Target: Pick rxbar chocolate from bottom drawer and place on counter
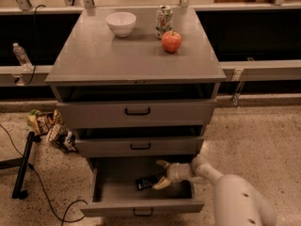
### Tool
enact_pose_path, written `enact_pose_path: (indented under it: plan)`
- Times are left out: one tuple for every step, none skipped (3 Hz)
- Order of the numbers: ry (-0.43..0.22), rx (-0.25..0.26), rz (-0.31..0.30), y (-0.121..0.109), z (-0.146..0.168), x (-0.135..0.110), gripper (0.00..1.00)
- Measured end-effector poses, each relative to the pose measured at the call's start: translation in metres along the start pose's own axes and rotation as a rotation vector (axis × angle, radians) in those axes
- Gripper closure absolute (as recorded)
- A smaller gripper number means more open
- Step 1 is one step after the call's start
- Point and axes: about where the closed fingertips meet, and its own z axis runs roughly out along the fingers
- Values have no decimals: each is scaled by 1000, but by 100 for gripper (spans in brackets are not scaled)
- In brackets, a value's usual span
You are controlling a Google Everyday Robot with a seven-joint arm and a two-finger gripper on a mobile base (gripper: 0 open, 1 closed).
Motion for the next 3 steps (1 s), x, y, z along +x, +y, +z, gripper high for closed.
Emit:
enact_pose_path:
  plan:
    - [43,149,59,5,-64,3,52]
    - [33,135,95,43,-102,16,73]
    - [-73,92,84,124,-163,8,99]
